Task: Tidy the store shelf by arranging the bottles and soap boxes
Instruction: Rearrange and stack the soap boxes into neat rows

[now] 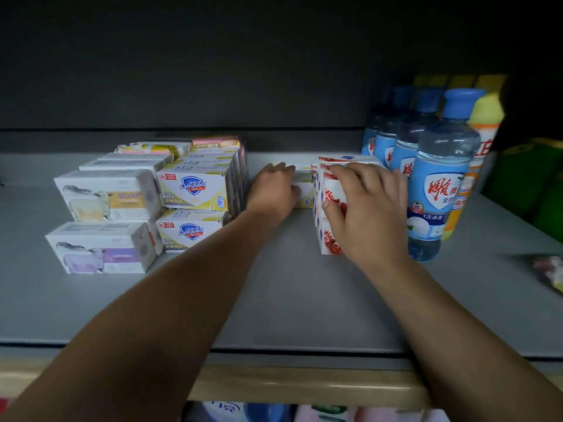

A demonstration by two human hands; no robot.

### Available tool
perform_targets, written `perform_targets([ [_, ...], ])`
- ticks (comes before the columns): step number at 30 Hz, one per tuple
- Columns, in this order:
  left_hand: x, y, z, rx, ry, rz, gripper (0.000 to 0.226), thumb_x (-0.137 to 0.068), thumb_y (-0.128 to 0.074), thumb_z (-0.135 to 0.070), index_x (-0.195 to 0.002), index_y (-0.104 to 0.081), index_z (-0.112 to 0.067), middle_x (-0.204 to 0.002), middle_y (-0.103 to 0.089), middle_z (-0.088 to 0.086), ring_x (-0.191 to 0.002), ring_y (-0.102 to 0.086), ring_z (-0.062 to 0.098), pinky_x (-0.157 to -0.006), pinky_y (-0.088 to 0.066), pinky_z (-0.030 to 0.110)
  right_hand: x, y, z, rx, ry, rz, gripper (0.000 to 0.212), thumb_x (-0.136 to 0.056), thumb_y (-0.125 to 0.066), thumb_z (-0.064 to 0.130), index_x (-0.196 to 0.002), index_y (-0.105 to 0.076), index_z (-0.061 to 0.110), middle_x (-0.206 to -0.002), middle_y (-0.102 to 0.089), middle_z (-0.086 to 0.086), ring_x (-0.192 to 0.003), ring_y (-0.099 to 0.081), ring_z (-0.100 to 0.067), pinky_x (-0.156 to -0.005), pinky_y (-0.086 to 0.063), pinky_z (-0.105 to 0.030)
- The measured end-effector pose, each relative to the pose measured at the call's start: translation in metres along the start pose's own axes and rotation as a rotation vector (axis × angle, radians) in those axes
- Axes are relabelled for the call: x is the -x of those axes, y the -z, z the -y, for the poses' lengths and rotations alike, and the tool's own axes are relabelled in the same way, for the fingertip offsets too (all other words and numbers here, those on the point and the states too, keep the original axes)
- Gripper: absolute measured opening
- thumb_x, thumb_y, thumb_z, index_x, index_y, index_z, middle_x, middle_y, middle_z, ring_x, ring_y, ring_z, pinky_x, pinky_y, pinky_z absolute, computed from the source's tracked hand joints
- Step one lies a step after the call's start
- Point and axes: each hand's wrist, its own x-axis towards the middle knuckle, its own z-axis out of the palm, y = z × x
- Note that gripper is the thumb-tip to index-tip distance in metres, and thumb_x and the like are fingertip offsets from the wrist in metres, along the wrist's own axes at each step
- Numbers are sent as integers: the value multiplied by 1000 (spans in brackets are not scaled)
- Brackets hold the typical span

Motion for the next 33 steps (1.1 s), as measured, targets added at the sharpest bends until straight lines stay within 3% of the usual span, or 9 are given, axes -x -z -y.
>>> perform_targets([
  [4, 27, 42, -13, 170, 30, -54, 45, -90, -56, -25, -134, -57, -15, -129, -63, 10, -116, -59, 27, -98, -46, 32, -5, 11, 3, 68, 5, 96, 51, -93, -54, 41, -140, -47, 25, -136, -52, -3, -127, -43, -28, -117, -17, -44],
  [7, 63, 75, -9, 256, 8, -89, 39, -88, -61, -28, -127, -63, -19, -117, -70, 3, -104, -65, 19, -91, -46, 24, -15, 24, 9, 112, -23, 191, 54, -91, -53, 47, -139, -48, 25, -137, -52, -2, -128, -41, -29, -116, -20, -47],
  [11, 117, 117, 20, 261, -24, -134, 28, -86, -66, -24, -113, -70, -18, -100, -72, -5, -92, -66, 16, -79, -46, 20, -13, 39, 36, -15, 10, 105, 45, -87, -62, 37, -128, -60, 18, -127, -56, -6, -121, -46, -31, -110, -28, -43],
  [15, 158, 149, 70, 106, 5, -230, 28, -84, -67, -21, -110, -72, -11, -106, -72, 7, -102, -62, 27, -87, -42, 24, 5, 27, 87, -234, 132, 182, 37, -86, -64, 26, -121, -64, 15, -122, -57, -7, -114, -49, -31, -98, -39, -38],
  [19, 179, 164, 115, -38, 12, -241, 32, -80, -60, -25, -105, -71, -8, -106, -71, 9, -100, -59, 36, -90, -42, 34, 15, -2, 131, -272, 128, 347, 47, -89, -61, 32, -135, -55, 22, -132, -50, 0, -122, -45, -25, -101, -40, -36],
  [24, 190, 156, 142, -34, 58, -204, 41, -78, -60, -30, -106, -72, -4, -110, -71, 12, -104, -63, 34, -97, -45, 41, 28, -32, 157, -241, 76, 471, 61, -92, -59, 30, -148, -39, 21, -148, -37, 2, -132, -34, -26, -108, -36, -37],
  [26, 189, 151, 145, -18, 61, -211, 38, -77, -64, -29, -106, -72, -5, -110, -71, 11, -104, -63, 33, -98, -44, 40, 33, -38, 159, -272, 47, 421, 59, -90, -62, 24, -145, -43, 18, -149, -37, 0, -131, -35, -28, -108, -36, -38],
  [29, 189, 149, 149, -5, 61, -209, 40, -78, -63, -32, -109, -71, -8, -113, -69, 8, -108, -60, 32, -100, -41, 38, 35, -42, 163, -376, 35, 291, 42, -84, -66, 9, -125, -56, 10, -136, -49, -6, -124, -45, -31, -102, -39, -38],
  [33, 189, 149, 149, -7, 43, -215, 41, -78, -63, -34, -110, -70, -9, -113, -69, 7, -107, -60, 31, -99, -40, 37, 31, -41, 163, -469, 4, 235, 33, -83, -66, 3, -113, -58, 13, -122, -54, -4, -108, -53, -25, -89, -44, -33],
])
